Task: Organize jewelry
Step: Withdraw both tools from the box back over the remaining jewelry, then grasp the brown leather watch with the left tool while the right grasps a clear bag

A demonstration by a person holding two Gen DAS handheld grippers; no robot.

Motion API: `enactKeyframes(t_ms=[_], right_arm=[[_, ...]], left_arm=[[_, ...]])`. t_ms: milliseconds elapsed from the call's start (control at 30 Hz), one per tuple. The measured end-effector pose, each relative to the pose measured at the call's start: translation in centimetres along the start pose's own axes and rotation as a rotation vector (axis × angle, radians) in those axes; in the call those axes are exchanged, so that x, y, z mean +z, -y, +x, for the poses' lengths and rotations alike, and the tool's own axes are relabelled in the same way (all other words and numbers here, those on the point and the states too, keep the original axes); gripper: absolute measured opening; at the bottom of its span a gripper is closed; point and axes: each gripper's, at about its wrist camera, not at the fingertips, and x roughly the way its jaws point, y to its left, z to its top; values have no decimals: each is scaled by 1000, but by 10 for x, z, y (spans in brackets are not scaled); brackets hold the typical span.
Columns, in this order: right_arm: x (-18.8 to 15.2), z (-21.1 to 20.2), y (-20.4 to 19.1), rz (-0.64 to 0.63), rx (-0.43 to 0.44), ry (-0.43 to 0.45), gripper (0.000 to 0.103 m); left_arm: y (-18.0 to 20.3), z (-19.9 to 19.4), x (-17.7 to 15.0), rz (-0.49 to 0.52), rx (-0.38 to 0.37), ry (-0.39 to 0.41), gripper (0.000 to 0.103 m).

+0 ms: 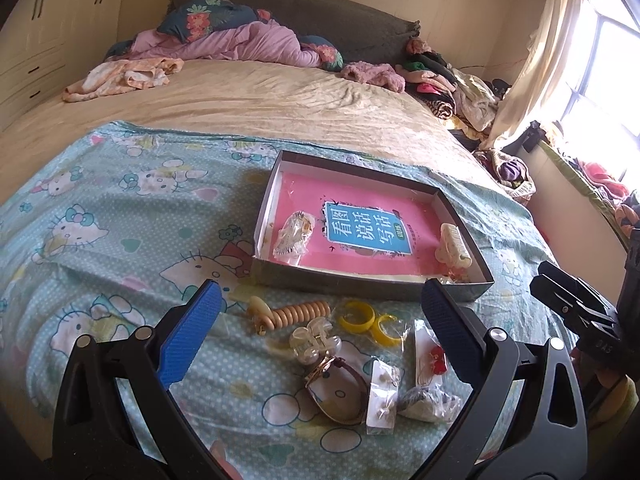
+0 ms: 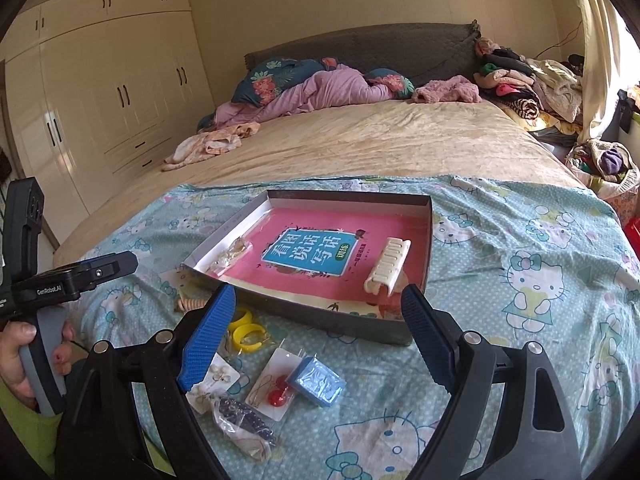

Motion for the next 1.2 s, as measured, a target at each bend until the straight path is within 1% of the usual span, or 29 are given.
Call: enactKeyframes(t_ms=[300, 433, 667, 767, 1000, 1200], right_arm=[[-13, -4, -11, -29, 27, -28, 84], [-21, -3, -16, -45, 36, -54, 84], [-37, 0, -25, -72, 56, -100, 84], [-43, 1, -29, -86, 64, -120, 84], [-57, 7, -41, -126, 82, -165, 84], [-68, 13, -50, -165, 93, -198, 84]], left_arm=[[-6, -2, -16, -5, 24, -26, 93], [-7, -4, -22, -4, 27, -29, 93], [-11, -3, -33, -3, 58, -49, 93], [-11, -1, -39, 17, 79, -53, 93], [-14, 6, -52, 25, 95, -83, 93], [-14, 13, -62, 29, 94, -106, 93]])
